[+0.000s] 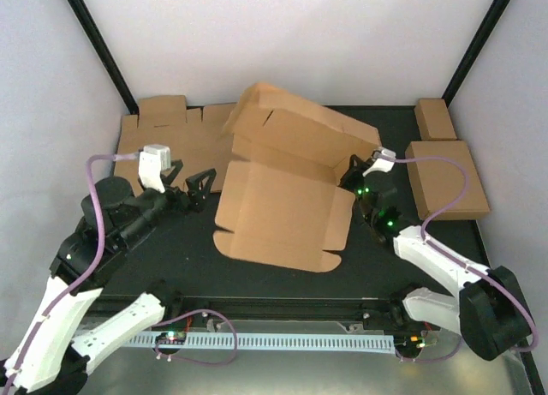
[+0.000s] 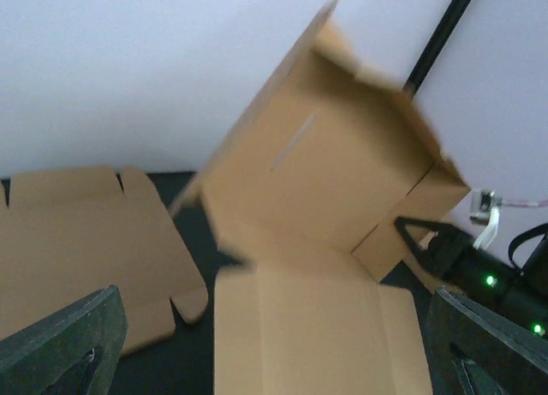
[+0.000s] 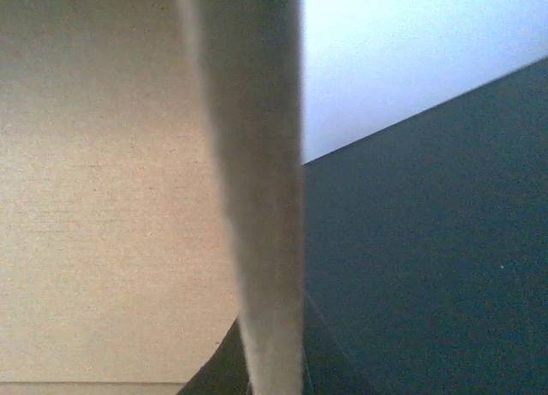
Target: Fold the paper box
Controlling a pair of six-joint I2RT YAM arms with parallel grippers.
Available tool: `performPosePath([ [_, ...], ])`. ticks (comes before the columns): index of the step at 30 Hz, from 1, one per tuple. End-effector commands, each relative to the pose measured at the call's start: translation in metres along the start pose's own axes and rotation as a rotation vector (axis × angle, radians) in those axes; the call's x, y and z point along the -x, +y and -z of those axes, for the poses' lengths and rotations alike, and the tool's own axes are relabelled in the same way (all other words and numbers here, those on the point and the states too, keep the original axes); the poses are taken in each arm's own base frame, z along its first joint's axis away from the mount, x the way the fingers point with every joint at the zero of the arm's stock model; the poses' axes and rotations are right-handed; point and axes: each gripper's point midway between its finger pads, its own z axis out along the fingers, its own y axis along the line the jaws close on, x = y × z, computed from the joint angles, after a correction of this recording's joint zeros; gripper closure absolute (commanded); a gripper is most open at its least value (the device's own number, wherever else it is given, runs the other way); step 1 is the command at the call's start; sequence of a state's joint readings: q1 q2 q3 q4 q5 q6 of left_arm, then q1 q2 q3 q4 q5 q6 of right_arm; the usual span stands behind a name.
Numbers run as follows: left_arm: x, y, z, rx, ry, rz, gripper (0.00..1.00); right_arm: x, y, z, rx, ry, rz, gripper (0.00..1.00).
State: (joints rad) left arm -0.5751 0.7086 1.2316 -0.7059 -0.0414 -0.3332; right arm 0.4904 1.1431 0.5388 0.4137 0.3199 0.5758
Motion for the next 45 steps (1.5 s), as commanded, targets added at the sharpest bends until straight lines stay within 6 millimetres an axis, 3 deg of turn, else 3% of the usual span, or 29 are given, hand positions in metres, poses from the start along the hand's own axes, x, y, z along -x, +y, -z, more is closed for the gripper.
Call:
performPosePath([
  [1, -0.029, 0.006, -0.004, -0.013, 0.035, 0.165, 0.01, 0.035, -0.014, 0.009, -0.12, -0.107, -0.287, 0.98],
  [7, -0.073, -0.006, -0.026, -0.127, 0.126, 0.274, 0.01, 0.055, -0.025, 0.021, -0.186, -0.181, -0.45, 0.98],
  [15, -0.088, -0.031, -0.045, -0.374, 0.034, 0.397, 0.01, 0.067, -0.024, 0.028, -0.177, -0.222, -0.513, 0.98],
  [18, -0.096, -0.031, -0.055, -0.39, 0.045, 0.42, 0.07, 0.067, -0.024, 0.028, -0.175, -0.223, -0.538, 0.98],
  [21, -0.1, -0.034, -0.062, -0.399, 0.075, 0.434, 0.21, 0.067, -0.024, 0.028, -0.174, -0.224, -0.561, 0.98],
  [26, -0.091, -0.042, -0.066, -0.437, 0.057, 0.41, 0.73, 0.056, -0.026, 0.025, -0.18, -0.187, -0.594, 0.97],
  [27, -0.089, -0.039, -0.067, -0.418, 0.05, 0.401, 0.82, 0.05, -0.029, 0.023, -0.202, -0.171, -0.594, 0.91],
  [29, -0.084, -0.033, -0.066, -0.368, 0.037, 0.34, 0.94, 0.037, -0.036, 0.022, -0.253, -0.127, -0.572, 0.55],
  [32, -0.068, -0.023, -0.061, -0.271, 0.008, 0.212, 0.98, 0.015, -0.04, 0.024, -0.254, -0.044, -0.537, 0.2],
  [34, -0.058, -0.015, -0.061, -0.2, 0.007, 0.135, 0.98, -0.003, -0.035, 0.026, -0.198, 0.025, -0.52, 0.06],
  [35, -0.053, -0.015, -0.062, -0.185, 0.014, 0.094, 0.98, -0.012, -0.033, 0.029, -0.17, 0.06, -0.509, 0.01],
  [40, -0.045, -0.019, -0.076, -0.155, 0.104, -0.086, 0.98, -0.043, -0.022, 0.052, -0.037, 0.209, -0.399, 0.0],
  [42, -0.052, -0.023, -0.084, -0.181, 0.155, -0.132, 0.98, -0.051, -0.018, 0.063, 0.023, 0.256, -0.329, 0.0],
  [45, -0.063, -0.046, -0.086, -0.325, 0.202, -0.209, 0.98, -0.049, -0.019, 0.079, 0.082, 0.221, -0.234, 0.0],
])
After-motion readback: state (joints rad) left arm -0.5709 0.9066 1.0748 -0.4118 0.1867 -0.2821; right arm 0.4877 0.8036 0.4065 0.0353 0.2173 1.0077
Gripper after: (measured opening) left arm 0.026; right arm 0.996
